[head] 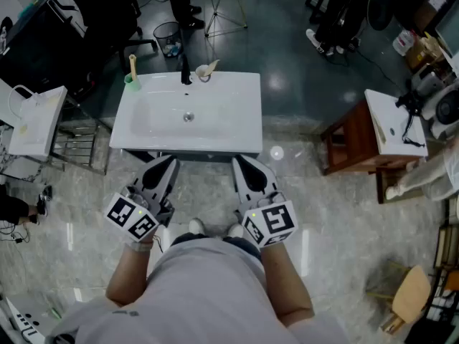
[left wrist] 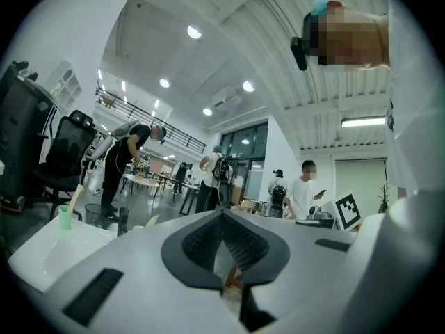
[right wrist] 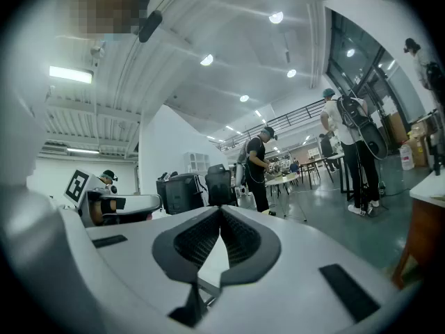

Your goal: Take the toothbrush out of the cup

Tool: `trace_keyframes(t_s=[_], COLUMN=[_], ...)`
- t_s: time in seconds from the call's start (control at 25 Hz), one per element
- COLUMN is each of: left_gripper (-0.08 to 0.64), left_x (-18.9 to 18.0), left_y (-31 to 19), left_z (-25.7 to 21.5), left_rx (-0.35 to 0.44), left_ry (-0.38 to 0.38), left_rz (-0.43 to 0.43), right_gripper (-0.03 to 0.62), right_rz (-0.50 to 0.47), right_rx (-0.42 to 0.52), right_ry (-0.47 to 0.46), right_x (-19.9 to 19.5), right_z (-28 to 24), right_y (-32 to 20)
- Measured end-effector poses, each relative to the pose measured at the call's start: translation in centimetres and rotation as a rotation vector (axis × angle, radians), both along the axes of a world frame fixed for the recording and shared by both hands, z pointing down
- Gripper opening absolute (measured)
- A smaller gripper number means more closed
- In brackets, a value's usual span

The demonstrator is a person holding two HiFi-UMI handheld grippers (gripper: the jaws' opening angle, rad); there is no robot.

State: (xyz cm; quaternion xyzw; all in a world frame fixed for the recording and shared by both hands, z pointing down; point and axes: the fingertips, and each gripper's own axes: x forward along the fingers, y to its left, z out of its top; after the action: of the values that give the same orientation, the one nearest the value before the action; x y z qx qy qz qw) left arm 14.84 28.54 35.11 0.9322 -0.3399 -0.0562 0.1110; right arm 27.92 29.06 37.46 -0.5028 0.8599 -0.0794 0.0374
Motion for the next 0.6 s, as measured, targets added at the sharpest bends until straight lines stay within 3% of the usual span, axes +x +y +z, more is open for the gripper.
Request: trace_keyframes(t_s=[0.32, 0.6], left_gripper=[0.017, 0.017], left_x=[3.3, 5.0], left_y=[0.0, -0.5], left_z=[0.4, 1.2], left_rx=[-0.014, -0.027], left_ry=[-0.012, -0.025], left_rz=[-0.027, -0.078], right_gripper=[0.023, 0.025], right_rz=[-0.022, -0.072], right_rx=[-0.001, -0.01], right_ry=[-0.02, -0.121], right_x=[2.9, 5.1], right_z=[0.4, 1.0], right_y=[0.0, 0.2])
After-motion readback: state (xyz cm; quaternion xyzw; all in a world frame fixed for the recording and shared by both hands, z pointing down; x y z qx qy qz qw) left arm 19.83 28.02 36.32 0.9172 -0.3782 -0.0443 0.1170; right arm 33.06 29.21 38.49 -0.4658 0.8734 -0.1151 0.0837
